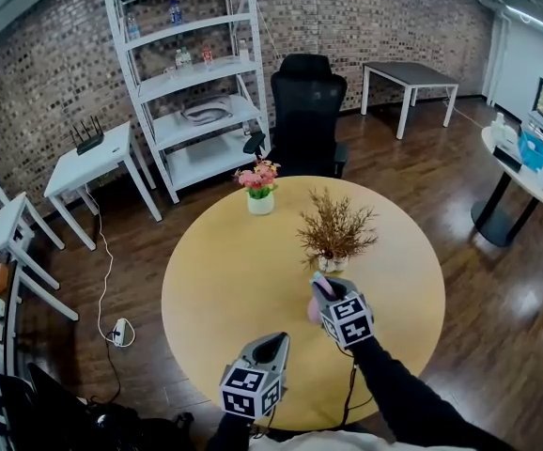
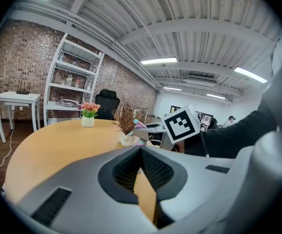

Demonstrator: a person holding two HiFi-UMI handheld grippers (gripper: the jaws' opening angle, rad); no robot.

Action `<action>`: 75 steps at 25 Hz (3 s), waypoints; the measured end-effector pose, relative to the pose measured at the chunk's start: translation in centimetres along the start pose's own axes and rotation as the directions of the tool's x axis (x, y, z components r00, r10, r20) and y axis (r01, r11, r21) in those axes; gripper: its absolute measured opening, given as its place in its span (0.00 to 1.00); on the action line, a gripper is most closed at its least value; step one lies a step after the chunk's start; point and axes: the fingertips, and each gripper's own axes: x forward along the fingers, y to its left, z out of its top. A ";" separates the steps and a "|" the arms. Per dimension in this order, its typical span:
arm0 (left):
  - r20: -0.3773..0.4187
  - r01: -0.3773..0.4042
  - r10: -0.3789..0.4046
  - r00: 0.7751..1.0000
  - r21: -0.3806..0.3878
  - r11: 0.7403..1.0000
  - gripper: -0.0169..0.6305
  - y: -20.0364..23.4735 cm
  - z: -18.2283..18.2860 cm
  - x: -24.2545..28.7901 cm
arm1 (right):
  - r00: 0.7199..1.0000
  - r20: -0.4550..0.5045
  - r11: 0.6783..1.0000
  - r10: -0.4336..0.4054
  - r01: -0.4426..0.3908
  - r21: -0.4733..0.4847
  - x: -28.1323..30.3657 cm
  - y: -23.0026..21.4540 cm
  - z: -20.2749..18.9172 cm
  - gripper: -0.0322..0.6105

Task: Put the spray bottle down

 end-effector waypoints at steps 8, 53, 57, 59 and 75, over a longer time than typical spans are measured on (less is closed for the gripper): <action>0.001 -0.011 0.011 1.000 -0.008 1.000 0.01 0.6 -0.3 -0.2 | 1.000 -0.015 1.000 -0.001 0.001 -0.004 0.9 0.3 -0.5 0.13; 0.024 0.079 -0.080 0.997 0.050 0.996 0.01 -3.3 2.3 1.1 | 0.964 0.224 0.970 -0.141 0.090 0.225 -16.8 -3.7 1.8 0.01; 0.025 0.074 -0.075 0.997 0.047 0.996 0.01 -3.5 2.4 1.0 | 0.971 0.209 0.971 -0.116 0.067 0.229 -16.6 -3.3 1.5 0.01; 0.024 0.070 -0.072 0.997 0.045 0.996 0.01 -3.5 2.4 0.9 | 0.972 0.205 0.972 -0.110 0.062 0.227 -16.6 -3.1 1.4 0.01; 0.027 0.060 -0.061 0.998 0.044 0.997 0.01 -3.6 2.5 0.5 | 0.979 0.187 0.975 -0.084 0.042 0.218 -16.3 -2.5 1.1 0.01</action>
